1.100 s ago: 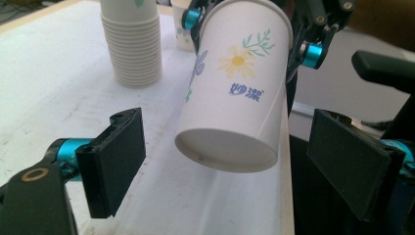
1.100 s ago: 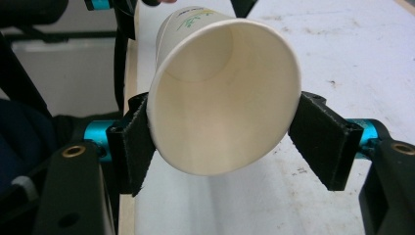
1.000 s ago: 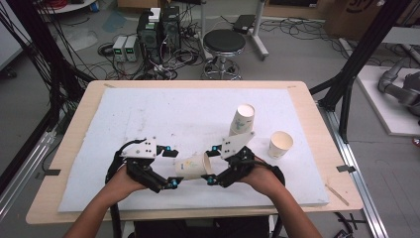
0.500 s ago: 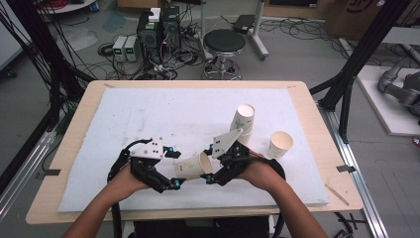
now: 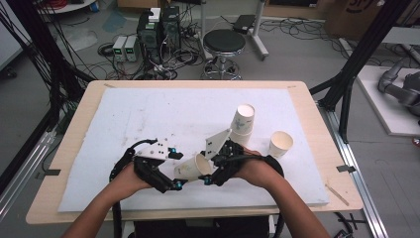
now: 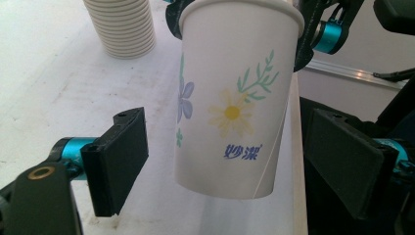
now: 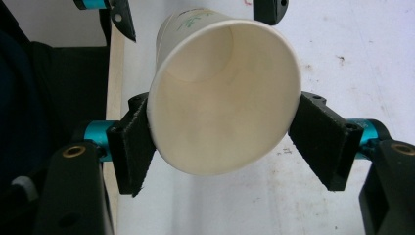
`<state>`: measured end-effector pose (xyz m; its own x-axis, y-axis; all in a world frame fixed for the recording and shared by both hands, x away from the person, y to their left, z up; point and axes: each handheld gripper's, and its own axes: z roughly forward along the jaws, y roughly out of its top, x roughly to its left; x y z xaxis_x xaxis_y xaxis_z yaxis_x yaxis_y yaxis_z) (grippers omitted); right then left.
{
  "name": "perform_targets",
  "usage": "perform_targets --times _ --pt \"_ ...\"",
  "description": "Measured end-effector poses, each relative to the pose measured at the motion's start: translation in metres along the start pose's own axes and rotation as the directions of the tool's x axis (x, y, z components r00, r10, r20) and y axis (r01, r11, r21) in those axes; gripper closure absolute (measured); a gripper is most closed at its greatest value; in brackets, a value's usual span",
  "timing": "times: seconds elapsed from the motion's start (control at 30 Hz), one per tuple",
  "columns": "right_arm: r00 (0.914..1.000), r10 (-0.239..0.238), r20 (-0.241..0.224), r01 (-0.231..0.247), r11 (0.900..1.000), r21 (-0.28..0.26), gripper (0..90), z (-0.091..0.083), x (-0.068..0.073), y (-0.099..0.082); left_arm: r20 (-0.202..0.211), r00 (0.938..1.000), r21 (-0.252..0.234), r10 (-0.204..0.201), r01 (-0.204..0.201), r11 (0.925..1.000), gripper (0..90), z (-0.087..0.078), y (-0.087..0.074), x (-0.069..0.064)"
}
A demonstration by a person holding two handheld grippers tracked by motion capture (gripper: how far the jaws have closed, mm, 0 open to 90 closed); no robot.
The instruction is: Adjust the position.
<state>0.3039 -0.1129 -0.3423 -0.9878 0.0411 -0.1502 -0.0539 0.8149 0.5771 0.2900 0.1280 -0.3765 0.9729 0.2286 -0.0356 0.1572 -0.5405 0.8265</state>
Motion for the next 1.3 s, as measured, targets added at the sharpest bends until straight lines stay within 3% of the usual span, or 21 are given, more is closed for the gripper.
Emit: perform_targets --times 0.33,0.6,0.9,1.03,1.13,1.3 --pt "0.9977 -0.067 -0.007 0.068 0.9944 0.081 28.6 0.004 0.001 0.018 0.019 0.9997 0.050 0.014 -0.015 0.9987 18.9 0.008 0.003 0.000" --pt "0.9928 -0.119 -0.009 0.119 0.9802 0.158 28.6 0.008 0.003 0.029 0.033 0.9994 0.073 0.003 -0.006 0.9973 24.0 0.011 0.004 0.003" --pt "0.9916 -0.128 -0.016 0.129 0.9756 0.178 28.6 0.011 0.003 0.030 0.045 0.9990 0.071 0.001 -0.004 0.9975 33.2 0.014 0.003 0.003" --pt "0.9912 -0.129 -0.031 0.132 0.9763 0.171 28.8 0.011 0.003 0.031 0.059 0.9982 0.080 0.007 -0.011 0.9968 34.0 0.015 0.003 0.003" --pt "0.9924 -0.121 -0.027 0.123 0.9787 0.164 26.8 0.010 0.002 0.030 0.056 0.9984 0.055 0.003 -0.006 0.9985 33.6 0.015 0.002 0.005" --pt "0.9989 -0.048 0.000 0.048 0.9977 0.049 22.4 0.001 -0.002 0.024 0.040 0.9989 0.024 -0.025 0.024 0.9994 33.1 0.013 -0.005 0.006"
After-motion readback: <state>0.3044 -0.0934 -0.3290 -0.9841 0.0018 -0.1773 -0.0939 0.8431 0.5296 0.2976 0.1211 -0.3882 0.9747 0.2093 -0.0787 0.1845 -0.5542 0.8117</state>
